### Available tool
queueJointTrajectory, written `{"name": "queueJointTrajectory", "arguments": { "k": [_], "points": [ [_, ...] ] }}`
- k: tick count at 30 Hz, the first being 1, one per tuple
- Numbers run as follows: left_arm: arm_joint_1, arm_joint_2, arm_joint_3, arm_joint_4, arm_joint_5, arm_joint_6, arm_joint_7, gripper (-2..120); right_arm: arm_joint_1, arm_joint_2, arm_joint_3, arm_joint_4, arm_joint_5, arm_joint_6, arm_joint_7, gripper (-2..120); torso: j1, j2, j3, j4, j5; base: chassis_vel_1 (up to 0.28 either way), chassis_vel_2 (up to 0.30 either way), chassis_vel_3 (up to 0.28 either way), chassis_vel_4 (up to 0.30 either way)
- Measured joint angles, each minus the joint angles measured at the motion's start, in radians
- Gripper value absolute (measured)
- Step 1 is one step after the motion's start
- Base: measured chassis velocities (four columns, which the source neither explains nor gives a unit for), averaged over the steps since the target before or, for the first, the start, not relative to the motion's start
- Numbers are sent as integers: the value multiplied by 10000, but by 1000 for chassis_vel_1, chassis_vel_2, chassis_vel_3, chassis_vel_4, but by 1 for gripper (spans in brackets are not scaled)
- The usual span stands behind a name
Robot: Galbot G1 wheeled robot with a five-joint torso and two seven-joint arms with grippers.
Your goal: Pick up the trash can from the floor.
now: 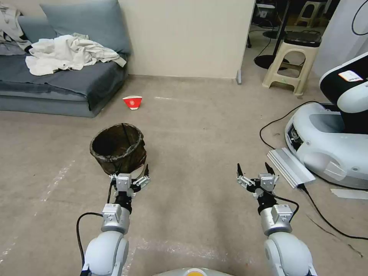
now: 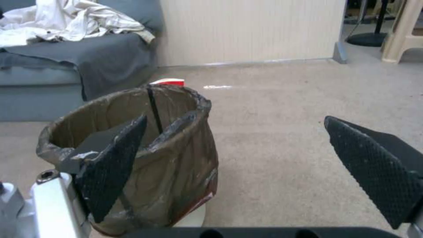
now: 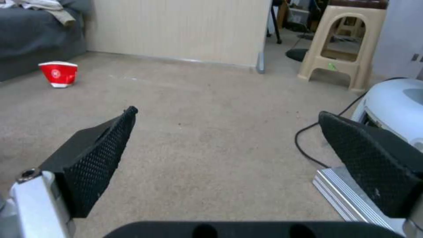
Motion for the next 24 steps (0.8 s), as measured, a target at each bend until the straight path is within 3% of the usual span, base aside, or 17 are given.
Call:
{"name": "queueJointTrajectory", "arguments": {
  "k": [3,6,9,10,16,24],
  "points": [
    [53,17,-22,-76,-36,0,-13,100,-83,49,11,221,3,-109,36,100,0,0,0,0,0,0,0,0,0],
    [396,167,-235,-665,-330,0,-136,100,-346,212,76,948,26,-452,222,100,0,0,0,-1,0,0,0,0,0],
    [1138,481,-686,-1923,-972,0,-427,100,-808,502,173,2197,84,-1071,540,100,0,0,0,2,0,0,0,0,0],
    [1138,481,-686,-1923,-972,0,-427,100,-808,502,173,2197,84,-1071,540,100,0,0,0,2,0,0,0,0,0],
    [2226,1001,-1415,-3653,-1771,207,-968,100,-1405,866,294,3866,255,-2149,951,100,-1,1,-2,-3,-1,0,0,0,0],
    [2392,1091,-1523,-3701,-1773,602,-1207,100,-1364,615,290,3829,386,-2608,845,100,0,0,-2,1,0,0,0,0,0]
  ]
}}
